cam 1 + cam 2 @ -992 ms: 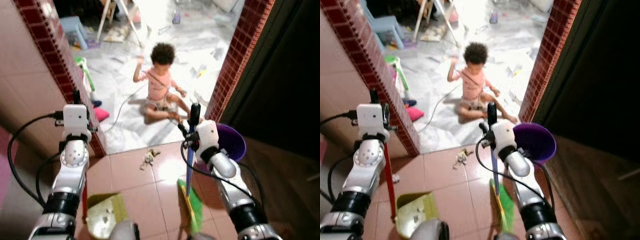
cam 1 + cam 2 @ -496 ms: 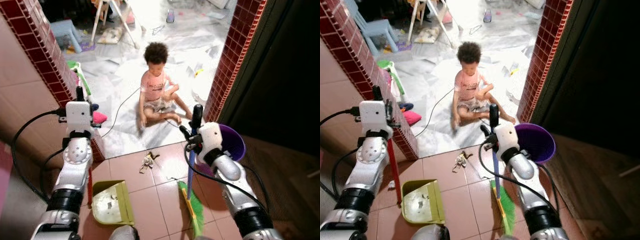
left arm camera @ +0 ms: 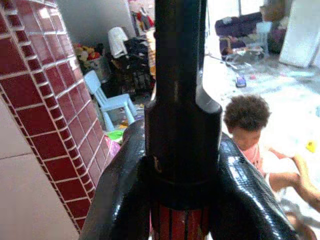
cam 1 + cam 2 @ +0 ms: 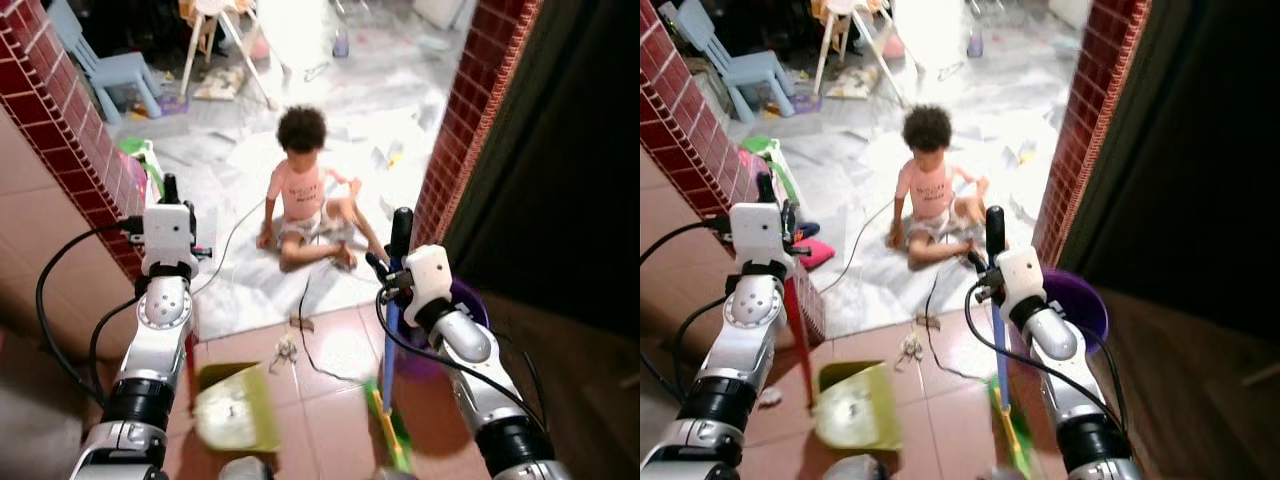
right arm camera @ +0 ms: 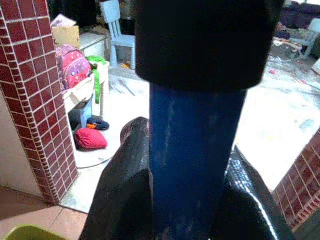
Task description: Sweep floor
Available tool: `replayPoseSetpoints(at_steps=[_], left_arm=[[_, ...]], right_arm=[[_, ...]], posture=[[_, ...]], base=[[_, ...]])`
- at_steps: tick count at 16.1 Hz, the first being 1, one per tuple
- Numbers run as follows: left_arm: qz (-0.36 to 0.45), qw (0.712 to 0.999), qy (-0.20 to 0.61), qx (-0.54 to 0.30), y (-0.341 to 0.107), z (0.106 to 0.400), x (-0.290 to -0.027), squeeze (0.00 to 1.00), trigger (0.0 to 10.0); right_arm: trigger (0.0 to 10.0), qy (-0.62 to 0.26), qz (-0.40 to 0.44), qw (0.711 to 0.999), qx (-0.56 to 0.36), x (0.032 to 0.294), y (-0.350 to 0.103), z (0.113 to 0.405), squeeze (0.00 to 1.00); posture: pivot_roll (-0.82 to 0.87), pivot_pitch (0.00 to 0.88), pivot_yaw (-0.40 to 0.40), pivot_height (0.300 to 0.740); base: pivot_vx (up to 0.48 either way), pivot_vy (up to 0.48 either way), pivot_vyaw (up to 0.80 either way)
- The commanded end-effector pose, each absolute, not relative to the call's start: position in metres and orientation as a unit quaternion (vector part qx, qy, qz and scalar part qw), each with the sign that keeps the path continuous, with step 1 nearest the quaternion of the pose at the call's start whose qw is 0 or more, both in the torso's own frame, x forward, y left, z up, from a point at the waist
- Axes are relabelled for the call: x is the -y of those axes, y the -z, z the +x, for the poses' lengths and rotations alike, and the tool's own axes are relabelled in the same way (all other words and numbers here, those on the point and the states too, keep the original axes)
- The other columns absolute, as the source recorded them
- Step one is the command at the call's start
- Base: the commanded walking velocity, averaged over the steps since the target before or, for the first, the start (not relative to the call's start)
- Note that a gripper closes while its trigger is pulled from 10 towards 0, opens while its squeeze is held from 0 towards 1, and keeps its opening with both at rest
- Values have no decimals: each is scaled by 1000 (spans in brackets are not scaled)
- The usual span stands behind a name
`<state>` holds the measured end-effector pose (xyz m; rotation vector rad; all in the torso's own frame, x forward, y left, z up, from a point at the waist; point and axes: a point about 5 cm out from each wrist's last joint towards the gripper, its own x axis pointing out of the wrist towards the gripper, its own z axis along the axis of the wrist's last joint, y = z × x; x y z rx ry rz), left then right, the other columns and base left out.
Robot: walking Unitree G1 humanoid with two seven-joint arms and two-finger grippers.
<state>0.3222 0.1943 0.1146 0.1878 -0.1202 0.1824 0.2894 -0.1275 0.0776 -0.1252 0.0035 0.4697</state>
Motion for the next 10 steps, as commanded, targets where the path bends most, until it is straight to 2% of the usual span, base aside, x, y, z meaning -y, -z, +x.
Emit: replayPoseSetpoints(at_steps=[1, 10], left_arm=[[111, 985, -96, 89, -131, 327, -199, 0, 10000], [124, 981, -115, 96, -134, 328, -202, 0, 10000]], right_arm=[[10000, -248, -67, 966, 21, 119, -88, 293, 0], [10000, -255, -65, 964, 25, 118, -90, 294, 0]], posture=[[-121, 0, 36, 740], [-122, 0, 33, 740]], base=[[0, 0, 0], [0, 0, 0]])
